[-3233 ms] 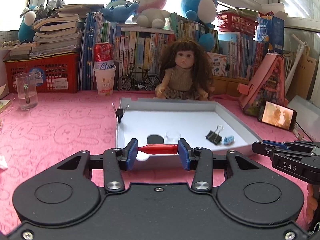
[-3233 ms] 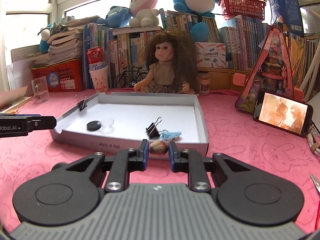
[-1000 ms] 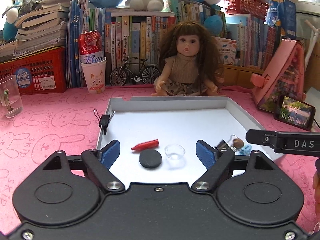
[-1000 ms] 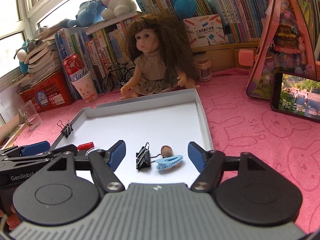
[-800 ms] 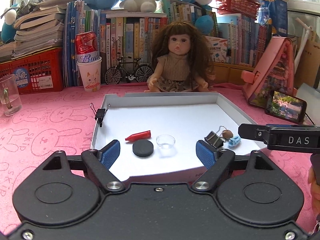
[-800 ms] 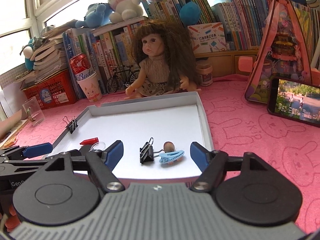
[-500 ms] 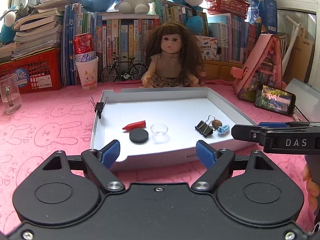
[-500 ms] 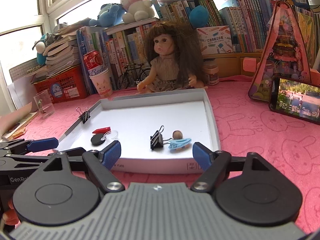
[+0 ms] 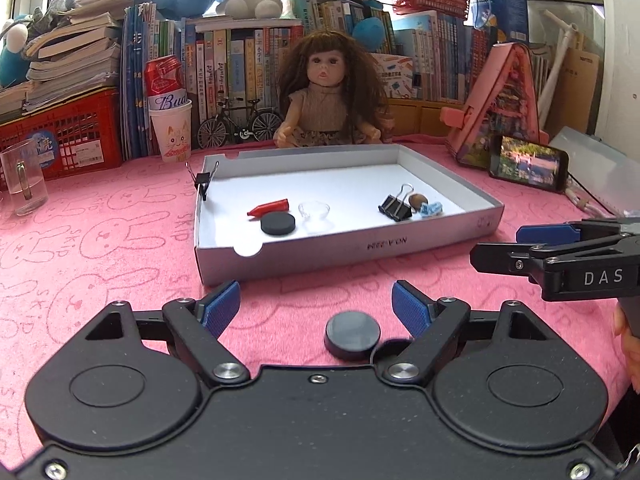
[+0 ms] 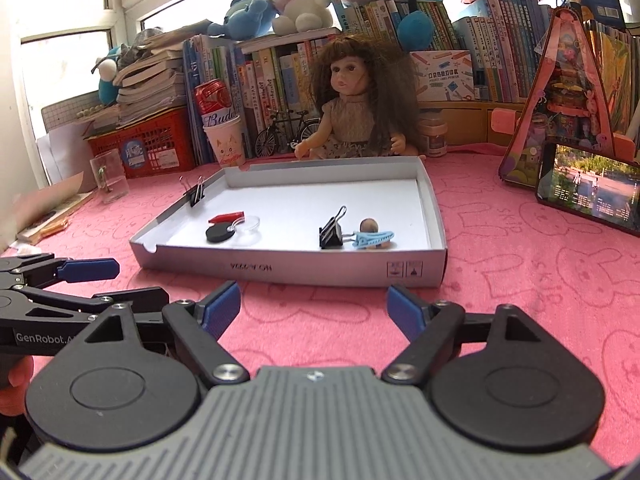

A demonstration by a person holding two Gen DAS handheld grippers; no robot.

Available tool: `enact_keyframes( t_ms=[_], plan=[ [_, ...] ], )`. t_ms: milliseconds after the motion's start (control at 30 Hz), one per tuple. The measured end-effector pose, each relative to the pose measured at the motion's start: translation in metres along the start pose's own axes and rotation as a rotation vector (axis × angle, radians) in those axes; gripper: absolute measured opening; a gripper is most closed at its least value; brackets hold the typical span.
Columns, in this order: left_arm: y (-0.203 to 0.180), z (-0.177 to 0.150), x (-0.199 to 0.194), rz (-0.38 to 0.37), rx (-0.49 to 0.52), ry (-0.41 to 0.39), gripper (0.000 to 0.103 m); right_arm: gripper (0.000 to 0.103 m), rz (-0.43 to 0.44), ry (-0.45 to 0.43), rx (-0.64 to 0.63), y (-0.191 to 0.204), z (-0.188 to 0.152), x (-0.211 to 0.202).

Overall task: Organize rigid objects
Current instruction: 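Withdraw both open tools from the box toward the remaining objects, then grasp the black open cap with the left tool while the right tool grasps a black disc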

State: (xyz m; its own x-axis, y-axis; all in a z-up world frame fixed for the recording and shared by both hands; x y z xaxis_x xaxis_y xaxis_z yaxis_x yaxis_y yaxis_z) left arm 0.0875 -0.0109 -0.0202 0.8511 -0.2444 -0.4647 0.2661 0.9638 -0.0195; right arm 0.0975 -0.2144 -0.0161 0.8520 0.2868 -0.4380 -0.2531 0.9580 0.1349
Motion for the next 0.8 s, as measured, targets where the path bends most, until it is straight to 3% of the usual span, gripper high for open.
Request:
enact_keyframes(
  t_ms=[400, 667, 800],
  plan=[
    [-0.008, -0.02, -0.022, -0.052, -0.003, 0.011, 0.08, 0.089, 0.027, -0.005, -0.033, 0.013, -0.018, -0.017],
    [-0.022, -0.03, -0.032, -0.14, 0.044, 0.017, 0.062, 0.089, 0.01, 0.006, -0.024, 0.009, -0.024, -0.018],
    [-0.031, -0.035, -0.029, -0.166, 0.054, 0.041, 0.045, 0.089, 0.01, 0.005, -0.022, 0.009, -0.024, -0.018]
  ],
)
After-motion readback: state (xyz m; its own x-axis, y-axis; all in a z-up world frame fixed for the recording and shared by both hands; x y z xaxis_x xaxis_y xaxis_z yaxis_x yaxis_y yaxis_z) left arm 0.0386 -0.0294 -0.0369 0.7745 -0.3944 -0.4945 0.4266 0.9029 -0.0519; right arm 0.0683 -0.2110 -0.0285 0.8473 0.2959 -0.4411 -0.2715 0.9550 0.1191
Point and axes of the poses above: each gripper's, at about its wrist camera, not at the fingertips, and x roughly the way its jaws point, y to its left, z to its top, the point moved 6 cm from there along x, roughly the way its jaws point, and after that the axes turned 3 degrees about -y, right-handed, at the moved point
